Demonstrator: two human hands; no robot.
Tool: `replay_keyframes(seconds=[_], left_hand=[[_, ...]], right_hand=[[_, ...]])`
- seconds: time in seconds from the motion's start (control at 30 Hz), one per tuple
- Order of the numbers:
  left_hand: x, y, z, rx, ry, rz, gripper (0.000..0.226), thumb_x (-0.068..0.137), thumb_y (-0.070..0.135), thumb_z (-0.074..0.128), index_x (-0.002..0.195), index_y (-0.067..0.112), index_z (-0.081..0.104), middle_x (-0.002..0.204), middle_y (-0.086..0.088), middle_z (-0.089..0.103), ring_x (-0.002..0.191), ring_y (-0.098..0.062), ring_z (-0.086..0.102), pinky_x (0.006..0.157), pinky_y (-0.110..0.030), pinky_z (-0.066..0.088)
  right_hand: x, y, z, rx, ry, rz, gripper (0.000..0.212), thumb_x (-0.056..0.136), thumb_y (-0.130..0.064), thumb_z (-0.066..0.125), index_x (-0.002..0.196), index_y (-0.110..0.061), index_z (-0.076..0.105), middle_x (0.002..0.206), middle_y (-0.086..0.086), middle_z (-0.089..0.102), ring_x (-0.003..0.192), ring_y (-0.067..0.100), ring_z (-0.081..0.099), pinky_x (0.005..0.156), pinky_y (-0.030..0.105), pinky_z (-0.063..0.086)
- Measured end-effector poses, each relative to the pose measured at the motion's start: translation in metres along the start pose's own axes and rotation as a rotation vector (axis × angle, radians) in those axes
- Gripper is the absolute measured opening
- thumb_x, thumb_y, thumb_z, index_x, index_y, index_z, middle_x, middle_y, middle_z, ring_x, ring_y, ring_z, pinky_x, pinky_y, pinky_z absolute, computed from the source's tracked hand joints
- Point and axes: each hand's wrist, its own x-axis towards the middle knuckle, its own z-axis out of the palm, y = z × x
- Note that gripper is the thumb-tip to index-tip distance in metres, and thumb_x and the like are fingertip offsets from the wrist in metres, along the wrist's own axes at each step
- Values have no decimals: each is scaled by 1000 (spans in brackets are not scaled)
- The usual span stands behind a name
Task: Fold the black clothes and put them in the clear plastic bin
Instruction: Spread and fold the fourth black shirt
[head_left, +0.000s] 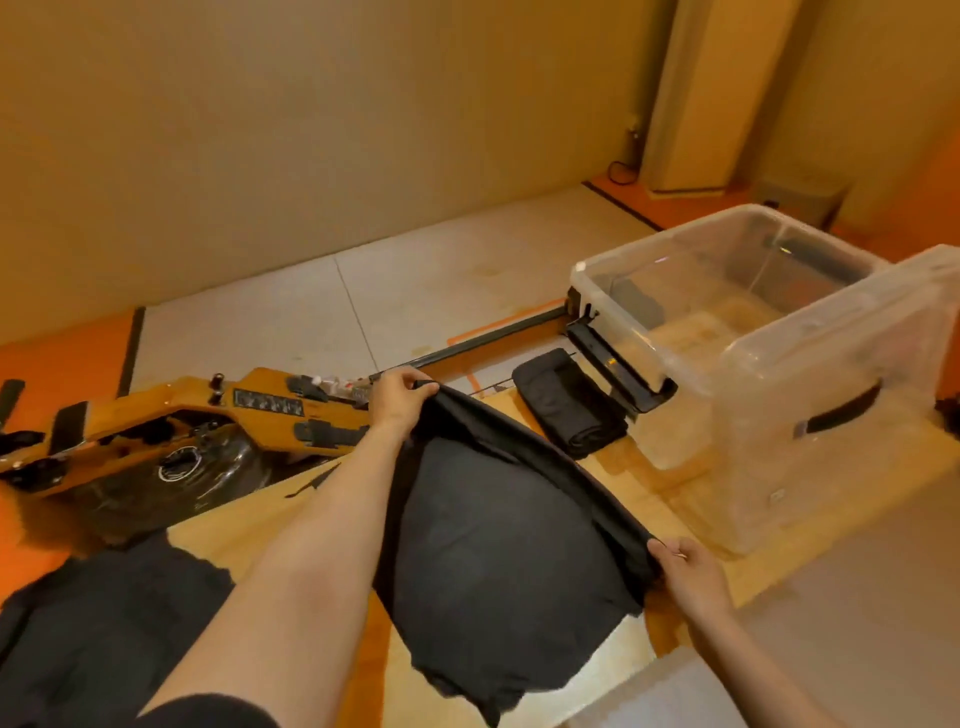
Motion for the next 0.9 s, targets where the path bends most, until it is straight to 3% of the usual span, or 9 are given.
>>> replay_keyframes(seconds=[0.1,0.23,0.3,0.4,0.5,0.6,0.7,0.8,0.9], left_hand=[[13,10,34,-18,-73,24,5,86,20,71,83,22,69,97,-1,69,98,-21,61,70,-26,44],[24,26,65,-12,-114,88,4,87,15,70,89,17,67,98,1,64,105,-22,59,83,-28,41],[25,30,74,-12,-157,98,23,87,15,71,109,14,65,117,-5,63,119,-25,53,94,-31,40],[9,26,78,145,-120,124,56,88,26,70,139,16,47,145,-8,45,138,-27,33,112,-42,27],[-50,16,76,194,-16,93,62,96,33,58,149,14,32,157,-6,28,147,-22,16,119,-42,13],[-149,-5,82,165,4,68,61,98,32,53,151,17,27,160,1,20,149,-15,10,120,-36,9],[-238,-26,89,230,2,123,63,99,30,53,152,20,23,159,10,14,148,-7,5,121,-33,10],[-289,-47,99,350,-45,91,64,101,33,45,154,23,10,159,11,-1,148,-7,-4,121,-31,2],[-316,-68,102,602,-110,53,60,101,50,22,153,20,17,161,1,14,148,-17,5,121,-33,2]], right_hand=[[11,8,-4,-13,41,59,30,96,-19,56,72,-1,60,75,15,62,72,26,56,69,39,44],[18,14,-9,-28,57,67,32,97,-20,54,81,6,64,77,15,61,73,23,55,64,34,41],[20,14,-11,-45,49,65,31,97,-21,54,80,2,64,79,14,62,77,25,57,69,36,44],[20,15,-14,-50,27,59,27,97,-20,55,80,-1,64,79,13,62,79,26,59,74,38,47],[18,14,-18,-85,-16,24,26,97,-19,56,74,-6,62,74,9,60,73,22,56,70,35,45],[19,15,-20,-109,-58,5,25,96,-16,56,73,-9,59,74,8,60,71,20,56,63,30,43],[21,17,-22,-120,-98,-7,7,95,-12,57,90,-10,61,90,10,65,83,24,62,70,35,51],[20,22,-28,-179,-122,-40,8,95,-11,57,103,-10,60,96,9,64,85,22,61,66,31,50],[9,25,-35,-276,-163,-161,8,95,-9,55,103,-11,57,93,7,62,78,17,59,63,30,49]])
